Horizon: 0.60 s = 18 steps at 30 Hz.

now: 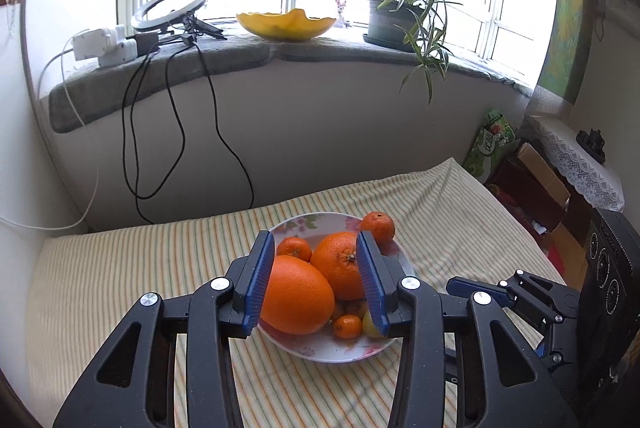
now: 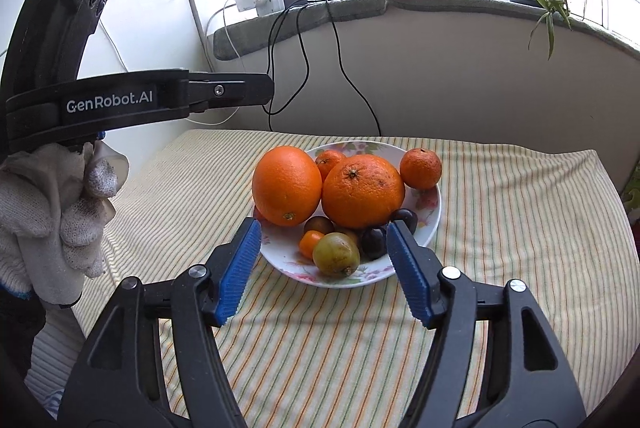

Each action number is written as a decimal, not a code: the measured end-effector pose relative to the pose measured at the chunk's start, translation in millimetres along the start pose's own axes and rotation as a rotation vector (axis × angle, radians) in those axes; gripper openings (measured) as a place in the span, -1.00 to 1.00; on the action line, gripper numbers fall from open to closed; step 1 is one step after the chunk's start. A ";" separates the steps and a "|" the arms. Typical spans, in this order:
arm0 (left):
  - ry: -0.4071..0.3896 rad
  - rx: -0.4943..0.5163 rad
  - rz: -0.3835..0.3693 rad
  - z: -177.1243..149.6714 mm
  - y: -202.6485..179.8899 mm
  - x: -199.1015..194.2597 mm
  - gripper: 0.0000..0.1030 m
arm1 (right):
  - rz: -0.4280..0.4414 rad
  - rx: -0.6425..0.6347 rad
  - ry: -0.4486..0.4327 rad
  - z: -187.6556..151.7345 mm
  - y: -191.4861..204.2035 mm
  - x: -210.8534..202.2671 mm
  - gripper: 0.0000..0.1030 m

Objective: Organize fruits

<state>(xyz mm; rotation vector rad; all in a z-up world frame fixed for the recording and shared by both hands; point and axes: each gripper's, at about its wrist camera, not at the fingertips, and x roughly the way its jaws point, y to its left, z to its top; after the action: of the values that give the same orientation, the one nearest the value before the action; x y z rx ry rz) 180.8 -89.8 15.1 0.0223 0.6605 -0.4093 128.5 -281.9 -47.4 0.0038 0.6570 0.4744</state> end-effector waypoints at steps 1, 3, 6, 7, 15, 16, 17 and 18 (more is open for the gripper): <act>-0.011 -0.005 0.006 -3.2 0.1 -4.9 -0.06 | -0.004 0.004 -0.004 -1.1 -0.7 -3.6 0.36; -0.023 -0.020 0.015 -10.2 -0.1 -13.5 -0.05 | -0.015 0.007 -0.012 -1.2 -1.9 -9.2 0.38; -0.039 -0.014 0.042 -24.3 -4.6 -25.6 0.18 | -0.035 0.012 -0.023 -4.4 -3.4 -18.5 0.43; -0.045 -0.015 0.053 -29.2 -6.5 -30.0 0.19 | -0.042 0.013 -0.027 -5.9 -3.9 -21.7 0.50; -0.057 -0.007 0.130 -69.4 -21.0 -52.4 0.42 | -0.124 -0.006 -0.071 -16.4 -4.6 -46.6 0.78; -0.059 -0.013 0.140 -73.9 -21.2 -54.4 0.48 | -0.133 -0.002 -0.081 -18.3 -4.6 -50.4 0.86; -0.060 -0.023 0.148 -78.5 -20.7 -56.3 0.51 | -0.139 0.003 -0.089 -19.7 -4.7 -53.1 0.88; -0.060 -0.035 0.153 -83.2 -20.3 -57.7 0.52 | -0.146 0.006 -0.092 -21.1 -4.3 -55.8 0.90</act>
<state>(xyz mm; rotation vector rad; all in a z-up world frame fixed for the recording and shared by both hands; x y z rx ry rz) 82.9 -75.2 -14.0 0.0267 0.6023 -0.2498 79.4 -312.5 -32.1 -0.0160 0.5637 0.3295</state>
